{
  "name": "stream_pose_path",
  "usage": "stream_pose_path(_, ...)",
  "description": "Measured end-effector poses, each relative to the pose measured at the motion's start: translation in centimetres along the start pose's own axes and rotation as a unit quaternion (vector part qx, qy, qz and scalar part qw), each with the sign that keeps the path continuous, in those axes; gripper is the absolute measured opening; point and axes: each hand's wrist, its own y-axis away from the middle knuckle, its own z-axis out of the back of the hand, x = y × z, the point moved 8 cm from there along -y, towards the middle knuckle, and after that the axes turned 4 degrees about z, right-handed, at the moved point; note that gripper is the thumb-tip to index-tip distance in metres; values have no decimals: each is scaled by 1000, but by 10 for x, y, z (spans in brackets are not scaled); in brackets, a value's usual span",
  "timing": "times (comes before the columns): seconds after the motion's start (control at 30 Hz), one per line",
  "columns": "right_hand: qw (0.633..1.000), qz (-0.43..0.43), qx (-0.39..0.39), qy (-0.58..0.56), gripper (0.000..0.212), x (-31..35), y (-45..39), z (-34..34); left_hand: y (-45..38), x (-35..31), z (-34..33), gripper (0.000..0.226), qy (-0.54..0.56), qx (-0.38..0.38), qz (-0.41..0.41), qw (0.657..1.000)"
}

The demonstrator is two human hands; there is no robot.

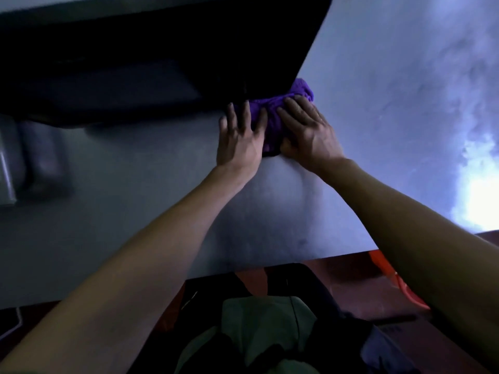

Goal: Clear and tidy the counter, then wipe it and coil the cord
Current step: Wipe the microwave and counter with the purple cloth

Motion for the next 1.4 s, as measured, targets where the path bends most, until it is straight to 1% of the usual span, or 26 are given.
stream_pose_path(0.2, 1000, -16, 6, -14, 58, -28, 11, 9, -9, -33, 3, 56, -27, 13, 8, 1000)
stream_pose_path(0.37, 1000, -5, 15, -4, 55, -29, 24, 8, 0, -39, 0, 58, -28, 18, 0, 999)
stream_pose_path(0.5, 1000, -16, 9, -1, 53, -20, 48, 7, 19, -42, -5, 60, -20, 25, -19, 999)
stream_pose_path(0.73, 997, -77, 23, -10, 52, 28, 105, -10, 80, -34, -21, 57, 1, 30, -64, 998)
stream_pose_path(1.0, 990, -140, 28, -19, 53, 112, 178, -33, 176, -7, -42, 55, 17, 40, -120, 992)
stream_pose_path(1.1, 989, -148, 28, -9, 53, 145, 202, -44, 210, 5, -51, 55, 20, 39, -138, 990)
stream_pose_path(1.27, 988, -152, 32, 9, 54, 194, 222, -62, 255, 37, -63, 60, 16, 44, -140, 989)
stream_pose_path(1.4, 986, -163, 45, 15, 52, 214, 219, -68, 266, 54, -66, 60, 18, 45, -141, 989)
